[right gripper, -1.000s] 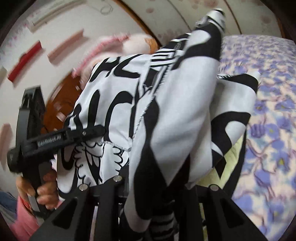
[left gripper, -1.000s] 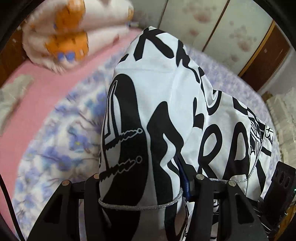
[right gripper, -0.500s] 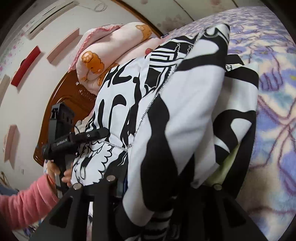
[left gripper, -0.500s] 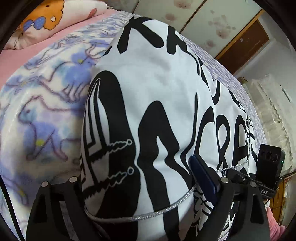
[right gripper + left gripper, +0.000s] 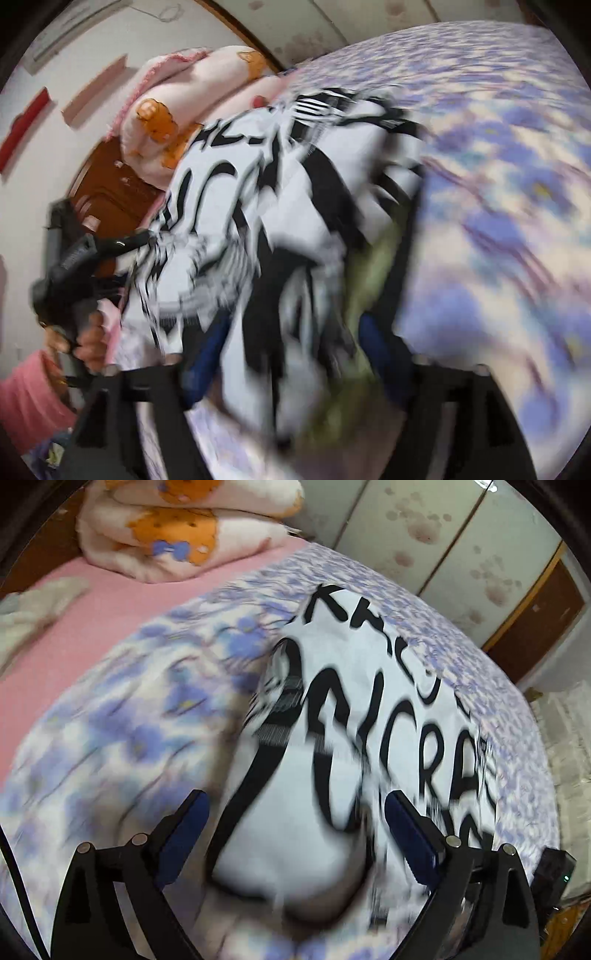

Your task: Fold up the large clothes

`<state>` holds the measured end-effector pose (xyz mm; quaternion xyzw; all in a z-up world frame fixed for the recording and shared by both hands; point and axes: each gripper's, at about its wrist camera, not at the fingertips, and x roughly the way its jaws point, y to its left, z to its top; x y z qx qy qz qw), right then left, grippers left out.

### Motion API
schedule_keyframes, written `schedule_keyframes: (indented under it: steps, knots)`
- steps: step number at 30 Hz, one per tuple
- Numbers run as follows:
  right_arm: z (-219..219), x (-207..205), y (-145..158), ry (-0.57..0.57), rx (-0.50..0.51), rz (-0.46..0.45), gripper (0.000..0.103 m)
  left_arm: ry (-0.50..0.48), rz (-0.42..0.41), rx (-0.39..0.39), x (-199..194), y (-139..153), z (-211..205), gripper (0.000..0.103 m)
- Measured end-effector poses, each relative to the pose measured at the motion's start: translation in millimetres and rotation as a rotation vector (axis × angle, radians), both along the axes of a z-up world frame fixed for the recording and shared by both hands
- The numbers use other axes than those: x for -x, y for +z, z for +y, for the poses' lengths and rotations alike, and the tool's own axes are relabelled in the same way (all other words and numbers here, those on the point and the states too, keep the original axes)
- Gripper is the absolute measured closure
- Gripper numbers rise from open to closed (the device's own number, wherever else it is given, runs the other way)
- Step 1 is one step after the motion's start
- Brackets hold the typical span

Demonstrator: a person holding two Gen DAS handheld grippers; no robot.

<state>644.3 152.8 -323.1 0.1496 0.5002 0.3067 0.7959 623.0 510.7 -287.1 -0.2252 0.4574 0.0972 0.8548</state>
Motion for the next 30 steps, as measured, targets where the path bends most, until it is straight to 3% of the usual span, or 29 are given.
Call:
schedule_keyframes:
  steps: [2, 4, 6, 9, 11, 15, 19, 22, 25, 30]
  knots:
    - [-21, 30, 2, -0.055, -0.006, 0.043, 0.014, 0.025, 0.04, -0.038, 34, 7, -11, 0.008]
    - [-40, 66, 5, -0.106, 0.062, 0.07, 0.012, 0.067, 0.106, -0.098, 87, 13, -31, 0.008]
    - [-55, 112, 8, -0.166, 0.231, 0.071, 0.008, 0.121, 0.147, -0.114, 138, 12, -48, 0.008]
    - [-77, 178, 6, -0.253, 0.496, 0.104, 0.006, 0.153, 0.216, -0.039, 217, 8, -77, 0.008]
    - [-94, 219, 1, -0.272, 0.565, 0.176, 0.006, 0.15, 0.256, -0.039, 256, 10, -100, 0.008]
    - [-137, 304, 9, -0.348, 0.619, 0.269, 0.006, 0.092, 0.303, -0.047, 330, 17, -148, 0.008]
    - [-186, 365, 22, -0.464, 0.603, 0.323, 0.002, 0.045, 0.325, -0.133, 389, 33, -195, 0.008]
    - [-220, 403, 31, -0.482, 0.624, 0.314, 0.002, 0.022, 0.341, -0.147, 405, 42, -222, 0.008]
    - [-254, 434, 39, -0.484, 0.639, 0.349, 0.001, -0.031, 0.344, -0.218, 419, 55, -263, 0.008]
    - [-314, 479, 65, -0.5, 0.563, 0.355, 0.001, -0.07, 0.367, -0.27, 443, 77, -329, 0.008]
